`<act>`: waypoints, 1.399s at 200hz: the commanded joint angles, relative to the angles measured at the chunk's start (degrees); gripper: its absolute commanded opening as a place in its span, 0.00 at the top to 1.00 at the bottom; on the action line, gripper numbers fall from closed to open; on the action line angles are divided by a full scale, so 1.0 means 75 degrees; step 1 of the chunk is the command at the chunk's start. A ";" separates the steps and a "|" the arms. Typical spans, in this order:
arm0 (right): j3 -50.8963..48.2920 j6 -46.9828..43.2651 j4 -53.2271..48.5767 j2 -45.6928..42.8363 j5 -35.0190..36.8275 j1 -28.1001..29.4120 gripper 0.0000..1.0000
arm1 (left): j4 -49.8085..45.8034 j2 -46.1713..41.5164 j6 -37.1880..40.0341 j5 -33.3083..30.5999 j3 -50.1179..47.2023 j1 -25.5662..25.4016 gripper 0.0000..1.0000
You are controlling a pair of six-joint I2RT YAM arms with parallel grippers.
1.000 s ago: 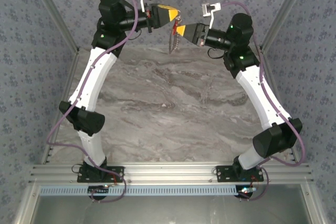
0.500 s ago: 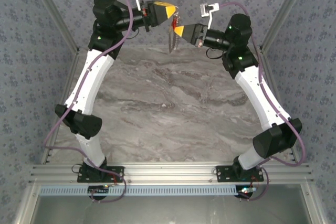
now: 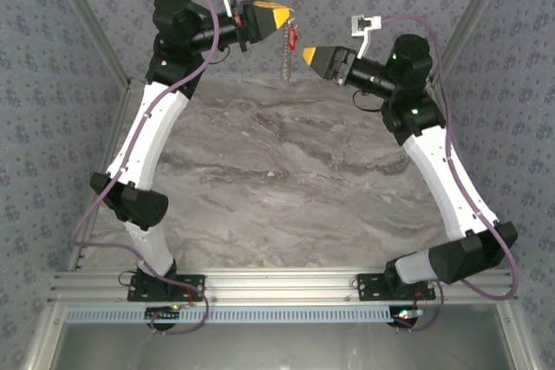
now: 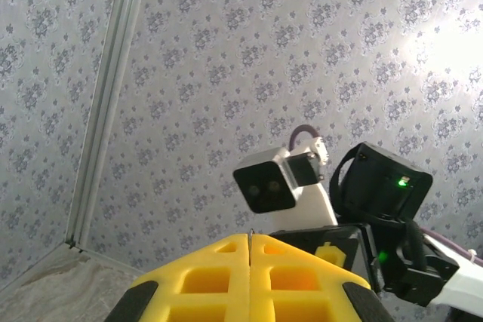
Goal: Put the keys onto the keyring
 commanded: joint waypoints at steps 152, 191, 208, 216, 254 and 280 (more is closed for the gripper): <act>0.2010 -0.1547 -0.1167 0.1041 0.1301 0.0902 0.41 | 0.0464 -0.0156 -0.0071 -0.0105 0.0043 -0.0016 1.00; 0.2098 -0.1544 -0.1193 0.1140 0.1335 0.0886 0.64 | 0.0573 -0.0132 -0.0159 -0.0102 0.0021 -0.0009 1.00; 0.2118 -0.1533 -0.1192 0.1171 0.1142 0.0869 0.73 | 0.0602 -0.0132 -0.0189 -0.0135 0.0019 -0.0014 1.00; 0.2156 -0.1529 -0.1197 0.1202 0.1028 0.0862 0.79 | 0.0615 -0.0123 -0.0196 -0.0147 0.0013 -0.0016 1.00; 0.2205 -0.1501 -0.1254 0.1279 0.0814 0.0855 1.00 | 0.0794 -0.0097 -0.0327 -0.0171 0.0006 -0.0010 1.00; 0.2246 -0.1421 -0.1190 0.1343 0.0735 0.0852 1.00 | 0.0945 -0.0078 -0.0447 -0.0181 -0.0038 -0.0010 1.00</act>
